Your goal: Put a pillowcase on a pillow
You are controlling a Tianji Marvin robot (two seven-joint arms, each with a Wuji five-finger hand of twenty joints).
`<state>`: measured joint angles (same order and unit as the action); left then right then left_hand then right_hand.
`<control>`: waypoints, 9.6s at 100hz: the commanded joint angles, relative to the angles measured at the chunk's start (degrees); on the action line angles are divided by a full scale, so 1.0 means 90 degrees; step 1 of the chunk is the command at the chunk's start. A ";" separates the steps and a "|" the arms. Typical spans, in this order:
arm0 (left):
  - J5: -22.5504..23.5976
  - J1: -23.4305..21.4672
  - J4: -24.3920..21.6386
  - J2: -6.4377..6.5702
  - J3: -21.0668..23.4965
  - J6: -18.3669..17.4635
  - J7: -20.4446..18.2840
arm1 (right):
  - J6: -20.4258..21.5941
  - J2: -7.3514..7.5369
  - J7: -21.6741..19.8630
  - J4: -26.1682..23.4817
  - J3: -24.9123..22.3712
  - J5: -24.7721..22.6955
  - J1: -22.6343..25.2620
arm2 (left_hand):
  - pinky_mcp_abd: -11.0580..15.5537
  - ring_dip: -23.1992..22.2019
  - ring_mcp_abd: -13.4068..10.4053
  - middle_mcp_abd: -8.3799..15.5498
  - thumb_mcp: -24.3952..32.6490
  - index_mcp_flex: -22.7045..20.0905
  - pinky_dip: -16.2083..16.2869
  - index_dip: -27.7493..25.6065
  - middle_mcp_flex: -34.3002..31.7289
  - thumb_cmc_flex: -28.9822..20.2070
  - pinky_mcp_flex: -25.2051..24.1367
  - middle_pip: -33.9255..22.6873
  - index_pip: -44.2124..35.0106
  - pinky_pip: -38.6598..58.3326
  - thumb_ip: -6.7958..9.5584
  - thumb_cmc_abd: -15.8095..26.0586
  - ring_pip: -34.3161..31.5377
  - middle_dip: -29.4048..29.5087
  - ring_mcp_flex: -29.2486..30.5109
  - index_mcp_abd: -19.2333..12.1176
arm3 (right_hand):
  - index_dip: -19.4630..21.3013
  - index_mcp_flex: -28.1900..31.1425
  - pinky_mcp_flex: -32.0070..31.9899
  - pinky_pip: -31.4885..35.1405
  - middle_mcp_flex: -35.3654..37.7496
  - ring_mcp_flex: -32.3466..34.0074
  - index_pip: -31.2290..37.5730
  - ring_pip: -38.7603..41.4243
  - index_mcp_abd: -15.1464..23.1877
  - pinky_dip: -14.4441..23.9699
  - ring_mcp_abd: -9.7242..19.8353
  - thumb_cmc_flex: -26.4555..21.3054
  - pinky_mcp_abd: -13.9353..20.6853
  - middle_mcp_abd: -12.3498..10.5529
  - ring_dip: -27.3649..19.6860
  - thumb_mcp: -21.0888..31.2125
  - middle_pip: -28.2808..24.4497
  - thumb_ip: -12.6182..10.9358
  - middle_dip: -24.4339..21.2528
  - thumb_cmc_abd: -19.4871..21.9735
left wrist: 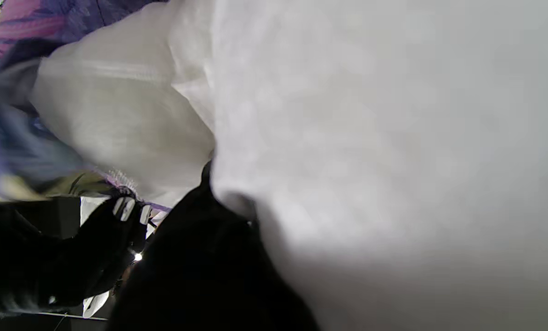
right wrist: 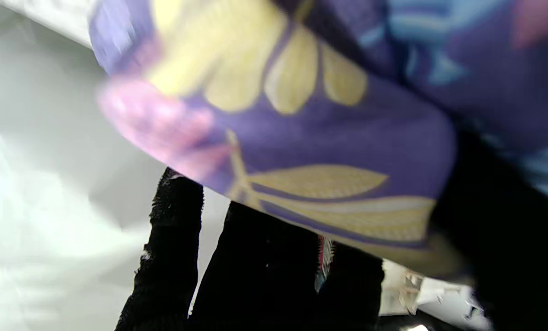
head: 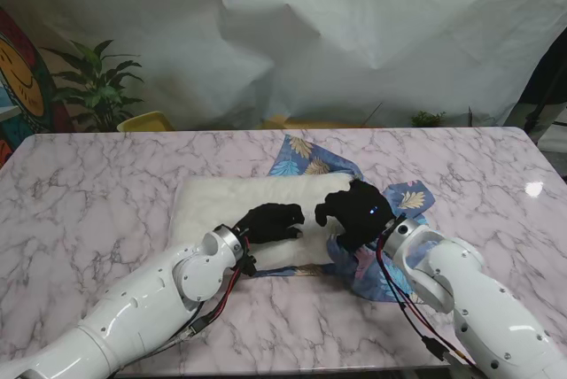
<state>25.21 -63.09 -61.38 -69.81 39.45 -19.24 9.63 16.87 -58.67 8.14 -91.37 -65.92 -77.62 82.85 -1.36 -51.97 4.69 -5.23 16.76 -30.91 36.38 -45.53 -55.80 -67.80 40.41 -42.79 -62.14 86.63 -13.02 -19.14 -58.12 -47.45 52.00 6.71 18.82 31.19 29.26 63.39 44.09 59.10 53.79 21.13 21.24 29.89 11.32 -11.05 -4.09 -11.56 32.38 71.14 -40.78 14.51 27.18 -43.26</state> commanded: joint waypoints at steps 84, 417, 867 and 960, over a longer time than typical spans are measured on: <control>-0.0153 0.0194 0.0498 -0.0179 -0.0341 -0.0175 0.0065 | -0.2888 -0.0123 -0.1955 -0.0805 0.0438 0.0144 -0.0334 | 0.0664 -0.0004 -0.0275 -0.0336 0.0154 0.0079 -0.0003 -0.0162 0.0098 -0.0686 0.0205 -0.0266 -0.0318 0.0293 0.0634 0.0759 -0.0247 0.0008 0.0204 -0.0265 | -0.0188 -0.0631 -0.1143 -0.0179 -0.1141 -0.1491 -0.2248 0.0008 -0.1873 -0.0619 -0.1194 0.0871 -0.0640 0.1233 -0.0911 -0.4935 0.0190 -0.0706 -0.0336 0.4328; -0.0101 0.0116 0.0660 -0.0431 -0.0441 -0.0181 0.0769 | -0.4158 -0.0477 -0.1276 -0.0537 0.1378 0.2590 -0.1178 | 0.0728 -0.0039 -0.0294 -0.0302 0.0159 0.0143 0.0041 -0.0186 0.0166 -0.0685 0.0093 -0.0287 -0.0359 0.0287 0.0660 0.0815 -0.0282 -0.0094 0.0108 -0.0306 | -0.0379 -0.1167 -0.2540 -0.0764 -0.2552 -0.3562 -0.3040 -0.0843 -0.2212 -0.0495 -0.2100 0.0502 -0.0808 0.2128 -0.1786 -0.5554 0.1082 -0.0964 -0.1119 0.4194; 0.1529 -0.0235 0.0346 -0.0004 0.0344 0.0626 0.1988 | -0.4872 -0.0838 0.0670 0.0071 0.1550 0.2859 -0.0638 | 0.1294 0.0153 -0.1214 -0.0152 0.0038 0.0296 -0.0074 0.0520 0.0512 -0.0685 0.1950 -0.1024 -0.0855 0.0642 0.0646 0.1320 -0.0906 0.0707 0.0991 -0.0551 | -0.0709 0.2078 0.1539 0.1180 0.2549 0.1892 0.1623 0.4471 -0.0063 0.0038 0.0085 -0.2230 -0.0324 0.1189 0.1116 -0.0376 -0.1103 0.0388 0.0995 0.0376; 0.1181 -0.0227 -0.0206 -0.0139 0.0304 0.1109 0.1769 | -0.4448 -0.1085 0.0466 0.0391 0.2260 0.3956 -0.1465 | 0.1274 0.0224 -0.1288 -0.0192 0.0128 0.0363 -0.0234 0.0505 0.0475 -0.0686 0.2100 -0.1163 -0.0709 0.0719 0.0655 0.1354 -0.1119 0.0565 0.1048 -0.0188 | -0.0757 0.2000 0.2512 0.1520 0.2410 0.1928 0.1594 0.6507 -0.0481 0.0039 0.1508 -0.2437 0.0557 0.1457 0.1827 -0.0540 -0.1304 0.0332 0.0847 0.0488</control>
<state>35.60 -65.53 -62.69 -70.46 42.54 -8.71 26.30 -23.26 -67.09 12.81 -88.47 -46.01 -42.43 71.14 -3.72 -46.44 4.51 -8.17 9.95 -27.90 31.19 -37.78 -48.05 -62.51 50.24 -47.72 -61.63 66.28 -11.34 -19.83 -55.73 -39.74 55.43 4.79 11.54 48.25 50.82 75.87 66.04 74.88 66.23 76.18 14.27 30.76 15.80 -30.09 -1.27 -2.48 47.76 64.12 -49.59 18.50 35.09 -40.98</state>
